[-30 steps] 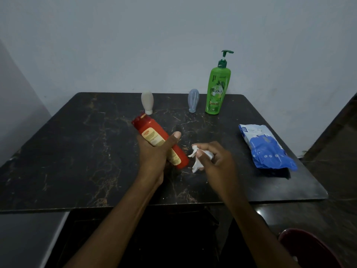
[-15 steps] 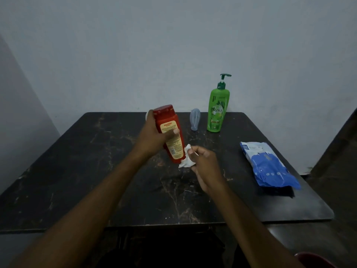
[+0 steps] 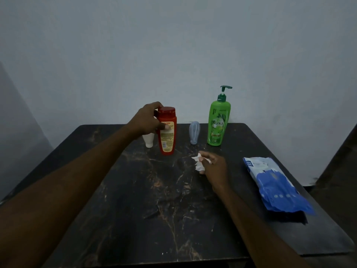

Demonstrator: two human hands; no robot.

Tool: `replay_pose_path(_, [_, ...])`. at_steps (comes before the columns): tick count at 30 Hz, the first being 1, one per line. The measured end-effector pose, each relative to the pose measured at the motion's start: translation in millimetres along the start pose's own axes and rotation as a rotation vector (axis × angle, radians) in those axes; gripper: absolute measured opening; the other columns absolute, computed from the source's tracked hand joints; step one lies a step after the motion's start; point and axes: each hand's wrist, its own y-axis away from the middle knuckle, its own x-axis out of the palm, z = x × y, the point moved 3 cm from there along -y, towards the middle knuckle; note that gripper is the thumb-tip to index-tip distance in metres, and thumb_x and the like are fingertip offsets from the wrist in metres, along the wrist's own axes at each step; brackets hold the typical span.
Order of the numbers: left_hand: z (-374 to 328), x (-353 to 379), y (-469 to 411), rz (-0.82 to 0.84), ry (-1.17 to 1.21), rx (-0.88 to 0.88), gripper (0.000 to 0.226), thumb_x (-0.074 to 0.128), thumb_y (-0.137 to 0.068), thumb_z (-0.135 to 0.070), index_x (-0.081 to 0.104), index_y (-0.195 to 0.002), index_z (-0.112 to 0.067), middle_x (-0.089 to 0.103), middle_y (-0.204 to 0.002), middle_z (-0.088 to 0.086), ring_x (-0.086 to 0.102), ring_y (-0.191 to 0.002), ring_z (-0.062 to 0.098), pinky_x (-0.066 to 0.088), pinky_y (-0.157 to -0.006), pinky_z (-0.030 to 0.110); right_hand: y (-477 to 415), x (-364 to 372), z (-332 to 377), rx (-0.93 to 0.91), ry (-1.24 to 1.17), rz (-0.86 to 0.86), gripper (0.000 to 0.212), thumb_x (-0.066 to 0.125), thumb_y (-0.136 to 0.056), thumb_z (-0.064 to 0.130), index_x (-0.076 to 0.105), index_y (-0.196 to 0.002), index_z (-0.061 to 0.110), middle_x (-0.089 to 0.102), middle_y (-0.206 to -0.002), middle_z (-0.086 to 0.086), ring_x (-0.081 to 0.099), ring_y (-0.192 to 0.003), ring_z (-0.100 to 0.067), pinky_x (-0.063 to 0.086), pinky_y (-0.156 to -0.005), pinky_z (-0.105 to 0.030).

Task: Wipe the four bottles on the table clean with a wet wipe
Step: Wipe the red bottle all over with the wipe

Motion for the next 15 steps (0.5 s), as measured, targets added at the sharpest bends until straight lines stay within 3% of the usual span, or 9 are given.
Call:
replay_pose_path(4, [5, 6, -30, -0.007, -0.049, 0.009, 0.050, 0.082, -0.081, -0.007, 0.055, -0.123, -0.012, 0.063, -0.128, 0.010, 0.063, -0.115, 0.029, 0.062, -0.081, 0.040, -32, 3, -12, 0.031, 0.063, -0.018, 0.023, 0.064, -0.086, -0.001, 0.076, -0.098, 0.015, 0.074, -0.097, 0.000, 0.070, -0.084, -0.013, 0.062, -0.077, -0.036])
replay_pose_path(7, [8, 11, -50, -0.014, -0.091, 0.025, 0.050, 0.084, -0.079, -0.010, 0.057, -0.121, -0.012, 0.064, -0.125, 0.008, 0.062, -0.114, 0.027, 0.057, -0.075, 0.030, -50, 5, -12, -0.002, 0.089, 0.012, 0.032, 0.069, -0.081, 0.001, 0.073, -0.109, 0.014, 0.073, -0.104, 0.001, 0.066, -0.086, -0.002, 0.055, -0.077, -0.020])
replay_pose_path(9, [11, 14, -62, -0.017, -0.117, 0.030, 0.051, 0.085, -0.078, -0.011, 0.058, -0.121, -0.012, 0.065, -0.125, 0.008, 0.060, -0.114, 0.025, 0.053, -0.080, 0.032, -56, 7, -12, -0.047, 0.123, 0.062, 0.043, 0.072, -0.081, 0.001, 0.068, -0.121, 0.014, 0.068, -0.108, 0.007, 0.063, -0.092, 0.000, 0.051, -0.080, -0.017])
replay_pose_path(11, [14, 18, -71, -0.014, -0.133, 0.032, 0.051, 0.085, -0.078, -0.011, 0.058, -0.121, -0.011, 0.064, -0.125, 0.008, 0.059, -0.113, 0.022, 0.050, -0.084, 0.034, -61, 10, -16, -0.078, 0.151, 0.074, 0.046, 0.075, -0.080, 0.003, 0.066, -0.124, 0.014, 0.068, -0.109, 0.008, 0.065, -0.097, -0.006, 0.055, -0.087, -0.027])
replay_pose_path(15, [21, 23, -83, -0.002, -0.139, 0.031, 0.050, 0.085, -0.077, -0.009, 0.058, -0.119, -0.011, 0.065, -0.124, 0.008, 0.059, -0.115, 0.025, 0.054, -0.092, 0.040, -65, 15, -24, -0.158, 0.226, 0.017, 0.025, 0.071, -0.088, 0.020, 0.072, -0.113, 0.018, 0.074, -0.094, 0.003, 0.070, -0.087, -0.011, 0.059, -0.082, -0.035])
